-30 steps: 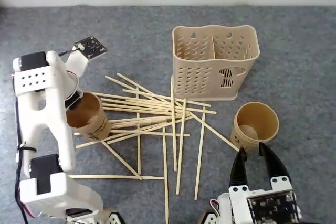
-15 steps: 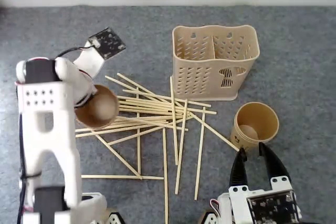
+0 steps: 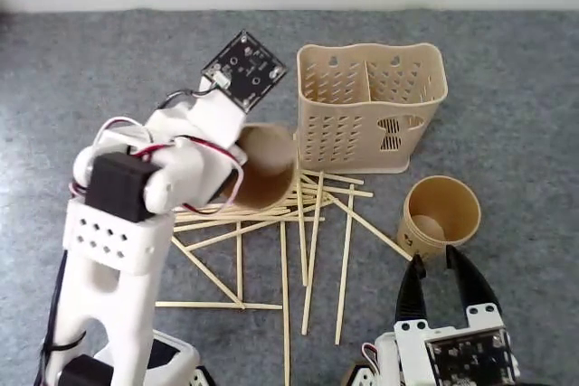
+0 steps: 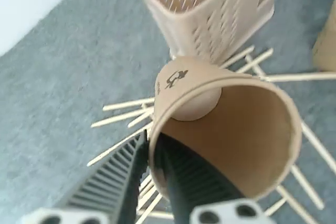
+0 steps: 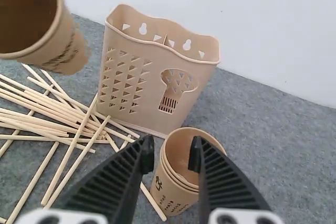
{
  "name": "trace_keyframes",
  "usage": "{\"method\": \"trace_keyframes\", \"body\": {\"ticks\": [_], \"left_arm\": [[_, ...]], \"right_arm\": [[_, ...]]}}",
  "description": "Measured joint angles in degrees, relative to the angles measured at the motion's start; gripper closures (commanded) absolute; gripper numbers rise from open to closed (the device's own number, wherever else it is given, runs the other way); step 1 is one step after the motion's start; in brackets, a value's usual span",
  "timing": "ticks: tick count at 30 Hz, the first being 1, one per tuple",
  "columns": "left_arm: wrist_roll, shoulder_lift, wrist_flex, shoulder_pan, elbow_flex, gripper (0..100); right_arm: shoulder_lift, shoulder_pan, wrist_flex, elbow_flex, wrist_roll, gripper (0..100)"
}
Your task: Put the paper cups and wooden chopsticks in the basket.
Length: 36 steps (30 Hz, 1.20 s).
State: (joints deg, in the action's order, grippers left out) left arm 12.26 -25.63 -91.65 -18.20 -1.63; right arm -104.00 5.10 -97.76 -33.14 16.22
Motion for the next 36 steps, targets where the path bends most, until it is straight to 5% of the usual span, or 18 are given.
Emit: {"method": "trace_keyframes", "body": {"ticks": [8, 23, 36], "left_arm": [[-9.05, -0.09, 8.18, -10.20, 0.00, 99], [-12.13, 7.38, 19.16, -27.52, 0.00, 99], [-12.13, 27.08, 14.95, -31.56, -14.51, 99]], "right_arm": [[0.00, 0.00, -2.46, 9.14, 0.00, 87.0], [0.00, 0.00, -2.55, 12.04, 0.00, 87.0], [0.00, 0.00, -2.55, 12.04, 0.00, 87.0]]}}
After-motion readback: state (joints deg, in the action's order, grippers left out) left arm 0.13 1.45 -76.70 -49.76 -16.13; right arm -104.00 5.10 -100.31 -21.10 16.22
